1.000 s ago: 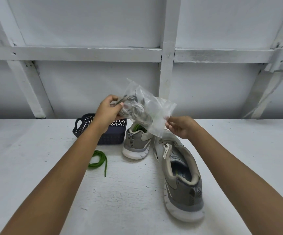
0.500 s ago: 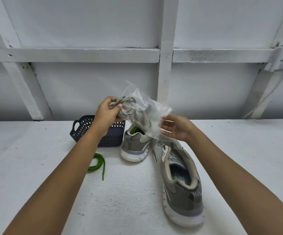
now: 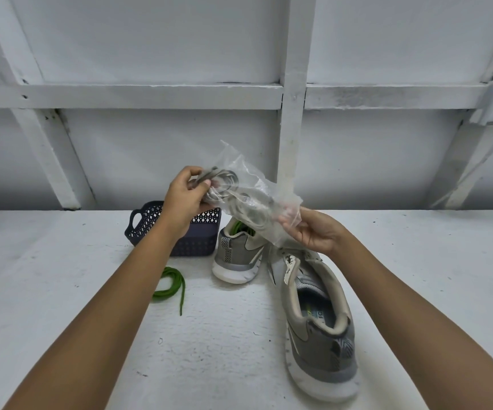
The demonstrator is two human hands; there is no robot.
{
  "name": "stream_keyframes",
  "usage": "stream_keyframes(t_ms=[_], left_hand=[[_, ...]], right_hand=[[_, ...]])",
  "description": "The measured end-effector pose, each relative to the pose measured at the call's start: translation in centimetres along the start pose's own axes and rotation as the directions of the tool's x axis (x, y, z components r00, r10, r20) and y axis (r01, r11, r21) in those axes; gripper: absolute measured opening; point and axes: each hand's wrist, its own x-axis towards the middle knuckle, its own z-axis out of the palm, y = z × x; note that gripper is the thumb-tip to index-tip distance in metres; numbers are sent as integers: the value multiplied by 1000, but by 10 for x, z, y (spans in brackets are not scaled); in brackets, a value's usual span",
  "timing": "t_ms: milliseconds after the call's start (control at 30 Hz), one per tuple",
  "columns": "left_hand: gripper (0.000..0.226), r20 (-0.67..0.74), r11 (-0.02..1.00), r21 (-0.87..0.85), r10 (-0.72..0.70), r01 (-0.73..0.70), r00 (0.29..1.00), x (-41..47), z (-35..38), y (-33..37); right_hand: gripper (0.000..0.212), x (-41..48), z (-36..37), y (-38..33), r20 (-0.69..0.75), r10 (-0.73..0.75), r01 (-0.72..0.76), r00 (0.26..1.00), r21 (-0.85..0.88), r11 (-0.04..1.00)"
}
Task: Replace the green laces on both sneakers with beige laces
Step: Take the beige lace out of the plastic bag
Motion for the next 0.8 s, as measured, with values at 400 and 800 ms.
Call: stream_keyframes(t_ms=[400,800], left_hand=[[20,37,1000,-18,-17,18,999,-8,-3,-1],[18,-40,994,-106,-10,6,999,-6,-25,3]], right_hand=[[17,8,8,0,-46,91,-102,995,-368,924],[11,-13,-5,-11,-308,-241,-217,920,-915,341]])
